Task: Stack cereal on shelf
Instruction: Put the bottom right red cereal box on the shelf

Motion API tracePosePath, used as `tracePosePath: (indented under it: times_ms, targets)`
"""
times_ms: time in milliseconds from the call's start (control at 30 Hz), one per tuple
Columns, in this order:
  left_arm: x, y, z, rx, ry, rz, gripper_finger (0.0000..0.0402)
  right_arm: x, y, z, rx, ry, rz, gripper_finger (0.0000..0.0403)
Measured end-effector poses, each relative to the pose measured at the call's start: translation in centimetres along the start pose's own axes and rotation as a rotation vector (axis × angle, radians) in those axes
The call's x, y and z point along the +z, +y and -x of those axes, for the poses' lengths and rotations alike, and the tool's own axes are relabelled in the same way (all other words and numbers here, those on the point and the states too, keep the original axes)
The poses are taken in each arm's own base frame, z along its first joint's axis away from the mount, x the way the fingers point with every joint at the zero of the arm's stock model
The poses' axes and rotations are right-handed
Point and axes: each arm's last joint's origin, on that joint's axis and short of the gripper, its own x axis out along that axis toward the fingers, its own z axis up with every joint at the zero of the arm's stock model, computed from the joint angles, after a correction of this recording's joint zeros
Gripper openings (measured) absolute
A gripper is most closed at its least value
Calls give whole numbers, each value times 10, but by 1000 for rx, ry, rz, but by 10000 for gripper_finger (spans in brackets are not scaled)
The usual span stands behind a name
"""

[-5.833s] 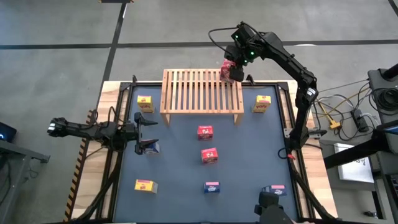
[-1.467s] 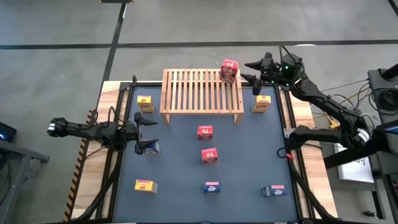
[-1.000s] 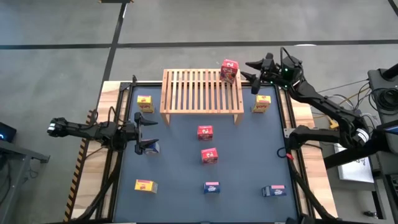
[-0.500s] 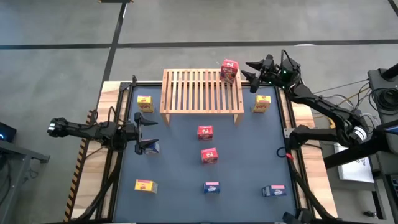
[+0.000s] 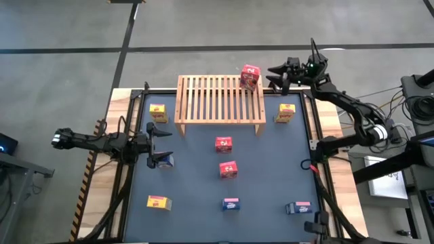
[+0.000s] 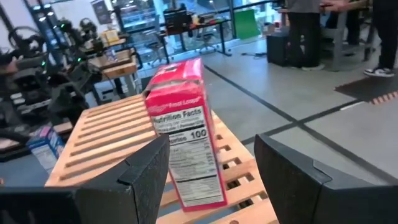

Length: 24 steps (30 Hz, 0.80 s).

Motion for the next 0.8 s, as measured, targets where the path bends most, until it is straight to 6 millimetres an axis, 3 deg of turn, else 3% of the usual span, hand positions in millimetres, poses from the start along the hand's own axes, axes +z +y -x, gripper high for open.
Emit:
tracePosePath:
  times_ms: [467, 800]
  targets:
    - [0, 0, 0, 1, 0, 0, 359, -11, 1, -18, 54, 18, 71, 224]
    - [0, 0, 0, 0, 0, 0, 359, -8, 5, -23, 78, -5, 102, 224]
